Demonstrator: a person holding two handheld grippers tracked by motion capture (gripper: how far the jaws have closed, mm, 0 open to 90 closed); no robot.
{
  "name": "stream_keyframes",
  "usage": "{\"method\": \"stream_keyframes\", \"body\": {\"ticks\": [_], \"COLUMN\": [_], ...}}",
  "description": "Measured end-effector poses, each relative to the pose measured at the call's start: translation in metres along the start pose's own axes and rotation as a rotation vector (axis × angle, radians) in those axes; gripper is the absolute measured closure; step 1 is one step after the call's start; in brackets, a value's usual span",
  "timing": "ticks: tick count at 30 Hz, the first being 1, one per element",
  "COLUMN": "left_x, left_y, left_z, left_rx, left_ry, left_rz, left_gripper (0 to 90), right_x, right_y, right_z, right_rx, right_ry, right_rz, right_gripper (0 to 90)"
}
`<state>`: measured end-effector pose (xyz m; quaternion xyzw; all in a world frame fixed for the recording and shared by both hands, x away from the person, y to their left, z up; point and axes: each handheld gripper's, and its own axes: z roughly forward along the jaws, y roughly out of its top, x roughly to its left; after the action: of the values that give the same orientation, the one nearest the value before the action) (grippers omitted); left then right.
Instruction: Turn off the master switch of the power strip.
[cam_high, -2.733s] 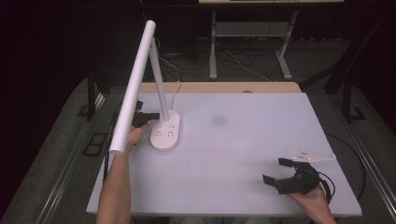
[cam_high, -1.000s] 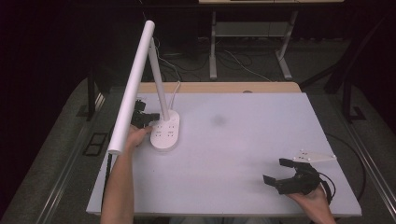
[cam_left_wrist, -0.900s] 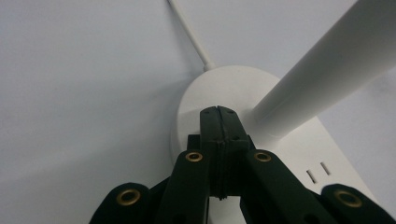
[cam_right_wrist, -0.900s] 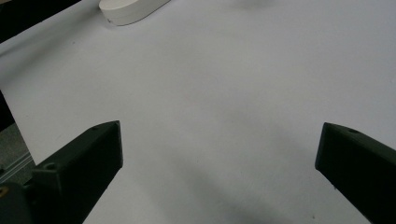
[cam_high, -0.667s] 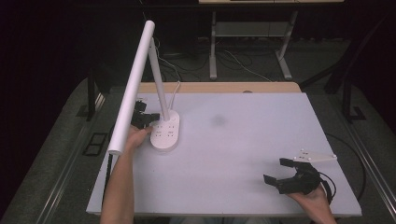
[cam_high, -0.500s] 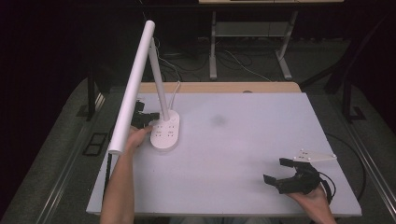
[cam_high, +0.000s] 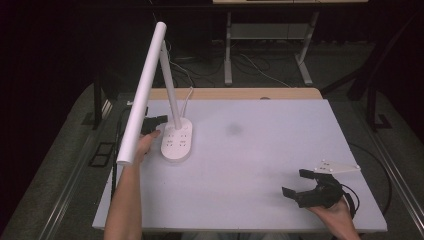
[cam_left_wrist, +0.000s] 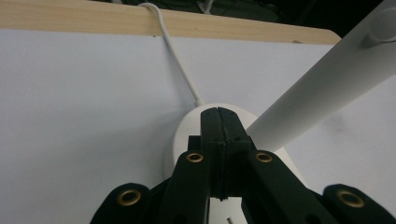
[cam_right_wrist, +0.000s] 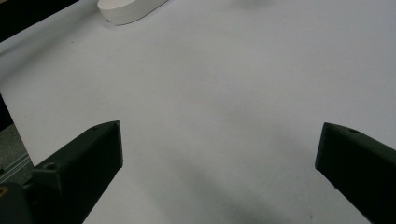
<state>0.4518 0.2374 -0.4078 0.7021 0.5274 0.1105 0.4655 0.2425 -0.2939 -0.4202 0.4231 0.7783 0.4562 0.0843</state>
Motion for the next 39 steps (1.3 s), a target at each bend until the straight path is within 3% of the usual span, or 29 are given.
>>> {"method": "stream_keyframes", "body": {"ticks": [6,14,20,25,30,33,39], "left_x": [-0.005,-0.012,-0.015,-0.020,-0.025,-0.030,-0.036], "left_y": [0.003,-0.003,-0.013,-0.020,-0.028,-0.033,-0.045], "left_z": [-0.015,-0.032,-0.043,-0.054,-0.064,-0.071,-0.083], "left_rx": [-0.002,-0.031,-0.039,-0.062,-0.088,-0.081,-0.114], "left_ry": [0.032,0.031,0.004,-0.016,-0.043,-0.046,-0.103], "left_rz": [0.018,0.035,0.034,0.032,0.022,0.035,0.020], "left_gripper": [89.9,89.8,89.5,84.3,76.4,66.9,44.9], "right_x": [0.000,0.001,0.000,0.001,0.001,0.001,0.002], "right_y": [0.000,0.001,0.001,0.001,0.001,0.001,0.001], "right_z": [0.001,0.000,0.000,0.000,0.000,0.000,0.001], "right_rx": [0.000,-0.006,-0.006,-0.006,-0.005,-0.004,-0.004], "right_ry": [0.001,0.000,0.003,0.006,0.008,0.012,0.015], "right_rz": [-0.001,-0.002,-0.004,-0.005,-0.006,-0.006,-0.009], "right_gripper": [0.3,0.3,0.2,0.3,0.3,0.3,0.3]}}
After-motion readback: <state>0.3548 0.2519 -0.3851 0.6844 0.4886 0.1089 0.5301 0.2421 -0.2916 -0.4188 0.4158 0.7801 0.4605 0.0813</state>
